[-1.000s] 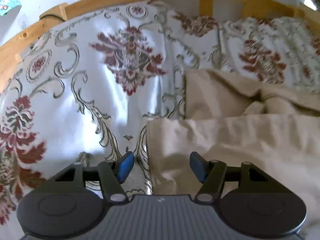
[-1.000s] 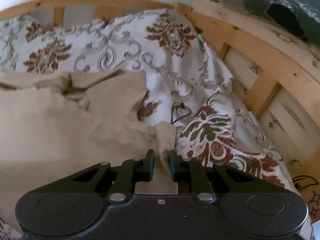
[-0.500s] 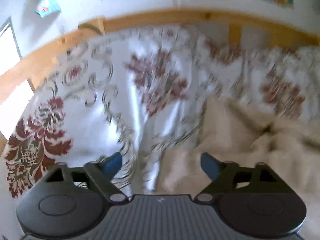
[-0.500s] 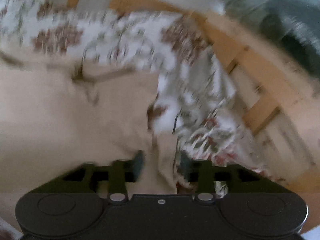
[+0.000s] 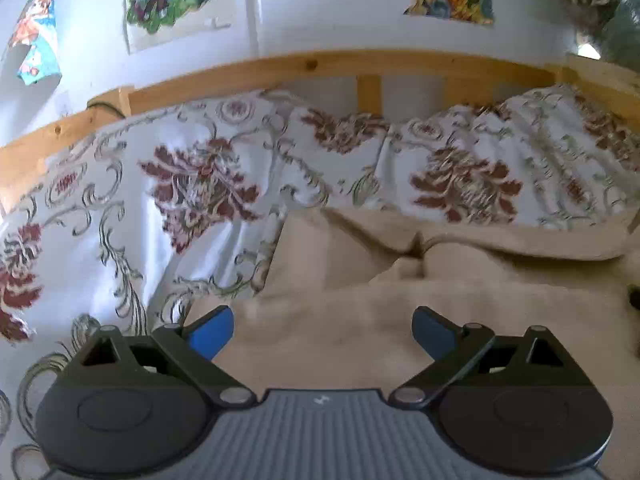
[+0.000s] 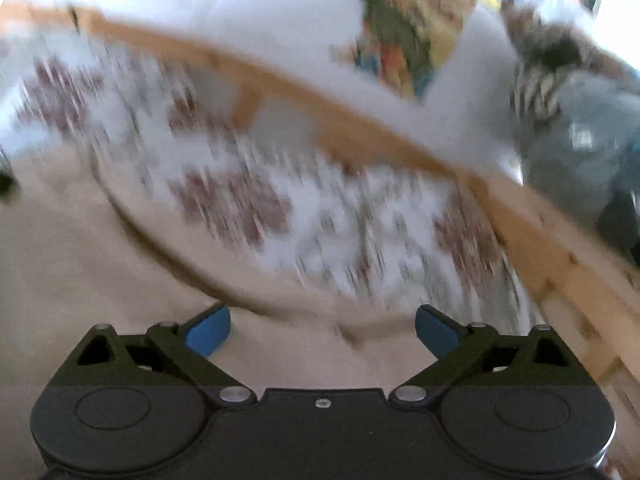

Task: Fold large clothes

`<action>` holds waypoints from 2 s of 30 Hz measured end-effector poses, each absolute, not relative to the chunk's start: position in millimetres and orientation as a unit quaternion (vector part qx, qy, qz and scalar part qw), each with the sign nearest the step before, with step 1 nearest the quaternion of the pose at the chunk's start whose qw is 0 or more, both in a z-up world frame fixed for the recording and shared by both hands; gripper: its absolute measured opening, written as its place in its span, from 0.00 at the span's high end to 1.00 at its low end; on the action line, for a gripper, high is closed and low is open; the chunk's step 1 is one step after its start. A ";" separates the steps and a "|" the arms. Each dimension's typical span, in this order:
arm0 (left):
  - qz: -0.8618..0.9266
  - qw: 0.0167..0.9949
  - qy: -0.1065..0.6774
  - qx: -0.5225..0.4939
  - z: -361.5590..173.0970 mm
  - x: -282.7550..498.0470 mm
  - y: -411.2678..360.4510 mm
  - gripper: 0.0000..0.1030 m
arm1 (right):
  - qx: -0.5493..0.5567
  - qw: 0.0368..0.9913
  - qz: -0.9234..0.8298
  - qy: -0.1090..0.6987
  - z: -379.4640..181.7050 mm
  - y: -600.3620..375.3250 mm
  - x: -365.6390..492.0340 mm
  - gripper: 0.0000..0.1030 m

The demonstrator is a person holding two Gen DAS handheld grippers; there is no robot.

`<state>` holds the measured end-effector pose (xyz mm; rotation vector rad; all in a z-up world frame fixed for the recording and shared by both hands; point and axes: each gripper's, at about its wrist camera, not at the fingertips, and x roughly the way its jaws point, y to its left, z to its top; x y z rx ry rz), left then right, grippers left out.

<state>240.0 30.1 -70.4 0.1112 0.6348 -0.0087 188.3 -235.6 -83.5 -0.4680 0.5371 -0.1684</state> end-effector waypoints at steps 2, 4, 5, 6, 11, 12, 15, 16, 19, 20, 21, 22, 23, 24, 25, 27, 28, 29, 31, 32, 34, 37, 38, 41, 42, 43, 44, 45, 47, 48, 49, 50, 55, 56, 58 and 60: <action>-0.006 0.948 0.315 0.048 -78.1 243.2 31.9 0.05 | -0.181 0.924 -0.114 0.317 -104.0 -252.1 190.8 0.01; -0.003 0.945 0.324 0.038 -86.3 248.7 36.0 0.03 | -0.141 0.922 -0.120 0.340 -118.1 -256.6 192.7 0.01; -0.002 0.942 0.333 0.032 -90.8 252.0 38.1 0.03 | -0.149 0.924 -0.123 0.330 -121.3 -253.9 191.0 0.01; -0.002 0.940 0.340 0.028 -95.2 254.1 39.6 0.02 | -0.161 0.925 -0.127 0.321 -125.0 -249.6 190.1 0.01; -0.003 0.946 0.320 0.051 -116.9 254.3 38.9 0.00 | -0.160 0.930 -0.132 0.304 -136.2 -246.4 190.4 0.01; -0.003 0.946 0.321 0.051 -115.9 253.9 38.8 0.00 | -0.159 0.930 -0.132 0.304 -135.2 -247.6 189.1 0.01; 0.009 0.941 0.336 0.042 -102.1 252.3 43.2 0.01 | -0.139 0.931 -0.126 0.312 -128.2 -254.1 189.0 0.01; 0.020 0.938 0.345 0.032 -95.6 250.8 45.8 0.01 | -0.130 0.931 -0.125 0.316 -122.6 -257.1 187.1 0.01; 0.035 0.924 0.382 -0.014 -70.6 239.5 55.1 0.01 | -0.089 0.942 -0.135 0.293 -98.9 -260.8 176.8 0.01; 0.033 0.921 0.386 -0.027 -61.4 232.4 57.0 0.01 | -0.087 0.949 -0.136 0.271 -91.7 -259.5 173.9 0.01; 0.030 0.920 0.389 -0.037 -51.3 223.5 58.0 0.01 | -0.097 0.954 -0.137 0.248 -85.3 -256.1 172.3 0.01; 0.031 0.919 0.392 -0.040 -43.0 216.0 58.2 0.01 | -0.113 0.958 -0.137 0.226 -80.7 -250.9 172.7 0.01; 0.032 0.917 0.394 -0.042 -34.7 207.5 57.9 0.01 | -0.123 0.960 -0.131 0.214 -78.5 -247.2 175.2 0.01; 0.029 0.917 0.396 -0.044 -27.2 197.9 57.6 0.01 | -0.129 0.962 -0.119 0.209 -76.9 -243.7 179.9 0.01; 0.024 0.916 0.399 -0.045 -22.0 190.3 57.5 0.01 | -0.134 0.964 -0.103 0.206 -76.1 -239.7 185.9 0.01; 0.017 0.912 0.404 -0.065 -20.3 171.8 59.6 0.01 | -0.152 0.966 -0.070 0.198 -77.9 -231.0 196.6 0.01; 0.014 0.910 0.407 -0.080 -23.7 164.9 61.6 0.01 | -0.163 0.963 -0.055 0.206 -81.2 -227.1 202.8 0.01; 0.013 0.904 0.414 -0.103 -32.3 157.6 65.4 0.01 | -0.173 0.959 -0.051 0.218 -84.8 -224.2 209.4 0.01; 0.019 0.891 0.436 -0.123 -48.4 155.7 69.6 0.01 | -0.183 0.945 -0.050 0.265 -97.5 -221.7 223.5 0.01; 0.020 0.883 0.451 -0.124 -55.1 159.3 70.1 0.01 | -0.184 0.931 -0.032 0.313 -110.0 -223.8 232.9 0.01; 0.009 0.873 0.471 -0.128 -63.5 167.7 72.3 0.01 | -0.148 0.928 -0.019 0.342 -122.8 -235.5 237.2 0.01; 0.011 0.865 0.473 -0.166 -66.8 167.2 81.4 0.01 | -0.131 0.931 -0.020 0.341 -120.7 -240.2 235.6 0.01; 0.010 0.860 0.477 -0.180 -66.7 165.2 85.1 0.01 | -0.134 0.931 -0.022 0.338 -120.0 -238.4 232.7 0.01; 0.002 0.847 0.485 -0.215 -66.9 156.1 93.4 0.01 | -0.127 0.927 -0.044 0.349 -106.4 -232.7 223.9 0.01; -0.001 0.844 0.484 -0.229 -69.0 154.4 96.9 0.01 | -0.118 0.929 -0.053 0.347 -99.8 -233.4 219.7 0.01; -0.002 0.842 0.483 -0.239 -71.8 153.8 98.7 0.01 | -0.109 0.934 -0.058 0.335 -88.9 -233.9 215.9 0.01; 0.002 0.838 0.485 -0.249 -75.4 155.3 101.5 0.01 | -0.099 0.944 -0.061 0.308 -77.9 -233.5 212.0 0.01; 0.006 0.833 0.489 -0.259 -79.8 158.5 103.7 0.01 | -0.094 0.955 -0.065 0.275 -69.0 -232.8 209.6 0.01; 0.009 0.825 0.493 -0.276 -89.3 164.0 109.1 0.01 | -0.106 0.967 -0.083 0.218 -63.8 -230.3 212.7 0.01; 0.008 0.823 0.491 -0.287 -93.2 164.9 111.9 0.01 | -0.117 0.968 -0.090 0.203 -66.9 -229.1 218.5 0.01; 0.007 0.823 0.485 -0.297 -96.6 165.6 113.7 0.01 | -0.129 0.966 -0.089 0.204 -73.0 -229.0 225.4 0.01; 0.006 0.824 0.478 -0.303 -98.7 166.4 115.1 0.01 | -0.142 0.961 -0.083 0.221 -82.4 -229.1 232.0 0.01; 0.017 0.827 0.455 -0.331 -106.3 173.0 121.7 0.00 | -0.133 0.926 -0.041 0.351 -125.3 -234.4 255.4 0.01; 0.023 0.825 0.450 -0.341 -108.3 173.8 123.9 0.00 | -0.127 0.927 -0.041 0.349 -124.2 -236.2 254.7 0.01; 0.031 0.819 0.445 -0.361 -111.0 176.1 127.9 0.00 | -0.129 0.928 -0.041 0.347 -123.9 -235.6 252.6 0.01; 0.033 0.816 0.444 -0.369 -110.6 176.3 129.7 0.01 | -0.131 0.929 -0.042 0.343 -122.0 -234.7 248.5 0.01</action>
